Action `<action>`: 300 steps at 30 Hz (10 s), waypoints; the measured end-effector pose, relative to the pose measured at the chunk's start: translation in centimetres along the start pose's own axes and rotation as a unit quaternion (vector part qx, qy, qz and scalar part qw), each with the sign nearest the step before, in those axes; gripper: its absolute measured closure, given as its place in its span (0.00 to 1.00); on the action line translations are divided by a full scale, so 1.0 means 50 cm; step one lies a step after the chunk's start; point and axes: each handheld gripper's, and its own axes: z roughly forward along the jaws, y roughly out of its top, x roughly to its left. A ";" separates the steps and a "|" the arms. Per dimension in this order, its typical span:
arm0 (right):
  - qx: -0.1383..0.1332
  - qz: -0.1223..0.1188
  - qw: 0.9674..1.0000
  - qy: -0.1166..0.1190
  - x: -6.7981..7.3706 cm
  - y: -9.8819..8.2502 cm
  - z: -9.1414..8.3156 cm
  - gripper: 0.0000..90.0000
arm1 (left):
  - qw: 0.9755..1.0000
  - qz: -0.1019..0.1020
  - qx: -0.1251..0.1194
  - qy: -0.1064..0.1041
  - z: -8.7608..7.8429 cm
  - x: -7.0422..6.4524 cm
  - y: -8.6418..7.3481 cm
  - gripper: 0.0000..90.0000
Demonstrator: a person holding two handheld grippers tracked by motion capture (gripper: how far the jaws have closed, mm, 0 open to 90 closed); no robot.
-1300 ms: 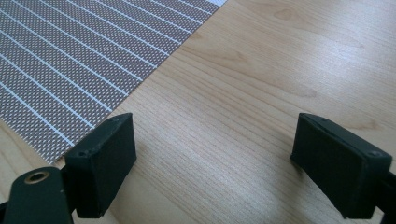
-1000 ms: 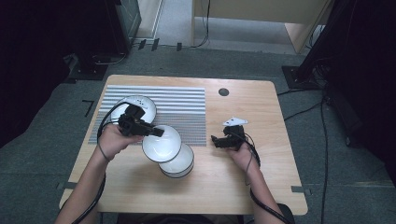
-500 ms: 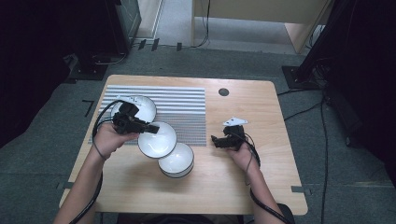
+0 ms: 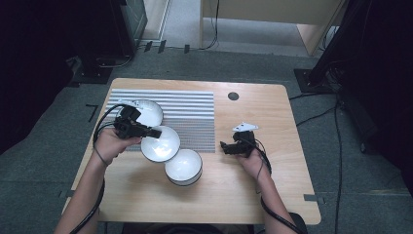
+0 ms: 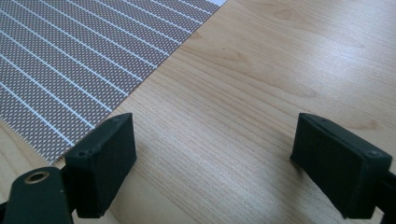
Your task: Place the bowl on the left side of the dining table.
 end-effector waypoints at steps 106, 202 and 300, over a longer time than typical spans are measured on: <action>0.000 0.000 1.000 0.000 0.000 0.000 0.000 0.14 | 0.994 -0.091 -0.032 0.059 -0.027 0.209 -0.029 0.87; 0.000 0.004 1.000 -0.003 0.002 -0.001 -0.001 0.14 | 0.980 -0.112 -0.056 0.153 -0.007 0.298 -0.020 0.74; 0.001 0.004 1.000 -0.003 0.002 -0.001 -0.002 0.14 | 0.994 -0.025 -0.020 0.106 0.003 0.113 0.023 0.39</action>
